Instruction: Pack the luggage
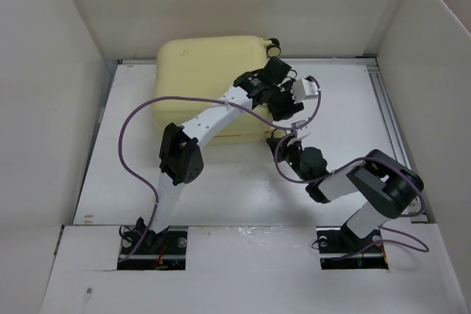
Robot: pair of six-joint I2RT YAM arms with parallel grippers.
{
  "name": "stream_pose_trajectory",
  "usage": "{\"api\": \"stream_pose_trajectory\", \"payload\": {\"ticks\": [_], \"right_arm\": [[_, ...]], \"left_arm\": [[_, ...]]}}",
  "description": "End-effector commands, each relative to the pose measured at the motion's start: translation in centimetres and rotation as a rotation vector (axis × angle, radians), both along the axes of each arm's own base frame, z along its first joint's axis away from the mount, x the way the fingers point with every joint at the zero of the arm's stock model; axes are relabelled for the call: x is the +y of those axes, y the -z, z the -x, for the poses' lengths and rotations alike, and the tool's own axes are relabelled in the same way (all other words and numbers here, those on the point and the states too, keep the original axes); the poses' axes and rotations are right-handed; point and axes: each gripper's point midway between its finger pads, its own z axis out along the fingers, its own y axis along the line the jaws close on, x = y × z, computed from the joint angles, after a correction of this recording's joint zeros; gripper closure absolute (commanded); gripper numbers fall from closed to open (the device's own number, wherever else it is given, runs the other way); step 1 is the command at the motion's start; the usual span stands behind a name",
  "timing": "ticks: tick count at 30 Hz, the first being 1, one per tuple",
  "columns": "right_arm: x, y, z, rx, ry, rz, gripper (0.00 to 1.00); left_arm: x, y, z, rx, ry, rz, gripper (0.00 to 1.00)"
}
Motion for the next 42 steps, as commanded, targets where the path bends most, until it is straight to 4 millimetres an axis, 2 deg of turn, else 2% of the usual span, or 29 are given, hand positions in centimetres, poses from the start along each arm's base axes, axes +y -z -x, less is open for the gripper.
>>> {"api": "stream_pose_trajectory", "payload": {"ticks": [1, 2, 3, 6, 9, 10, 12, 14, 16, 17, 19, 20, 22, 23, 26, 27, 28, 30, 31, 33, 34, 37, 38, 40, 41, 42], "right_arm": [[-4.2, -2.2, -2.7, -0.014, 0.178, -0.064, 1.0], [-3.9, -2.8, -3.0, -0.021, 0.158, -0.07, 1.0], [-4.6, -2.5, -3.4, -0.013, 0.167, -0.063, 1.0], [-3.7, -3.2, -3.9, -0.045, 0.122, -0.064, 1.0], [-3.7, -2.6, -4.3, -0.046, 0.103, -0.064, 1.0], [-4.3, -2.8, -4.7, -0.06, 0.12, -0.072, 1.0], [-4.9, -2.6, -5.1, -0.046, 0.135, -0.104, 1.0], [-5.7, -2.9, -5.7, -0.06, 0.141, -0.122, 1.0], [-5.5, -2.4, -5.7, -0.049, 0.122, -0.127, 1.0], [-5.7, -2.7, -5.8, -0.062, 0.118, -0.133, 1.0], [-5.0, -2.7, -6.1, -0.062, 0.089, -0.132, 1.0], [-4.7, -3.5, -6.3, -0.085, 0.075, -0.144, 1.0], [-3.6, -3.4, -5.8, -0.089, 0.043, -0.147, 1.0], [-3.6, -3.6, -5.8, -0.094, 0.042, -0.16, 1.0], [-3.4, -3.3, -5.3, -0.093, 0.025, -0.184, 1.0], [-3.0, -3.5, -5.2, -0.107, 0.001, -0.19, 1.0], [-2.1, -3.7, -4.6, -0.115, -0.03, -0.195, 1.0], [-1.4, -3.2, -4.2, -0.102, -0.05, -0.191, 1.0], [-0.6, -2.5, -3.7, -0.078, -0.062, -0.182, 1.0], [0.2, -2.6, -4.1, -0.076, -0.063, -0.183, 1.0], [-0.1, -2.3, -4.5, -0.062, -0.035, -0.176, 1.0], [-0.6, -1.7, -5.2, -0.03, 0.031, -0.182, 1.0], [-1.9, -1.5, -5.9, -0.014, 0.073, -0.181, 1.0], [-3.0, -2.2, -7.1, -0.016, 0.116, -0.181, 1.0], [-4.3, -2.2, -8.2, -0.002, 0.16, -0.17, 1.0], [-5.0, -1.4, -8.4, 0.025, 0.18, -0.154, 1.0]], "left_arm": [[5.1, -2.5, -1.5, 0.049, -0.136, 0.012, 1.0], [5.3, -2.2, -1.0, 0.062, -0.13, 0.008, 1.0], [5.5, -3.0, -0.6, 0.053, -0.117, 0.018, 1.0], [5.3, -3.4, 0.6, 0.084, -0.078, 0.046, 1.0], [5.2, -4.8, 1.4, 0.098, -0.066, 0.07, 1.0], [5.1, -5.4, 1.5, 0.097, -0.057, 0.083, 1.0], [5.5, -5.3, 2.2, 0.113, -0.037, 0.061, 1.0], [6.1, -6.4, 3.0, 0.104, -0.013, 0.057, 1.0], [6.3, -6.8, 4.0, 0.12, 0.028, 0.062, 1.0], [6.6, -6.7, 4.7, 0.12, 0.065, 0.052, 1.0], [7.7, -6.2, 6.0, 0.161, 0.102, 0.027, 1.0], [8.2, -5.1, 6.7, 0.187, 0.122, 0.001, 1.0], [9.1, -4.7, 8.1, 0.198, 0.175, -0.02, 1.0], [9.6, -3.9, 9.0, 0.223, 0.201, -0.042, 1.0], [11.1, -4.0, 11.0, 0.242, 0.268, -0.052, 1.0], [12.0, -2.8, 11.9, 0.265, 0.284, -0.077, 1.0], [12.7, -3.7, 12.7, 0.231, 0.306, -0.07, 1.0], [13.6, -3.4, 13.6, 0.204, 0.353, -0.083, 1.0], [14.3, -3.0, 14.7, 0.202, 0.37, -0.103, 1.0], [14.9, -2.2, 15.7, 0.184, 0.385, -0.156, 1.0], [15.6, -0.9, 16.7, 0.213, 0.391, -0.191, 1.0], [17.1, -0.1, 18.7, 0.199, 0.423, -0.234, 1.0], [18.3, 0.5, 19.6, 0.21, 0.419, -0.255, 1.0], [19.2, 0.9, 20.2, 0.213, 0.415, -0.267, 1.0], [19.7, 1.1, 20.9, 0.228, 0.401, -0.269, 1.0], [19.9, 1.1, 21.1, 0.233, 0.393, -0.268, 1.0]]}}
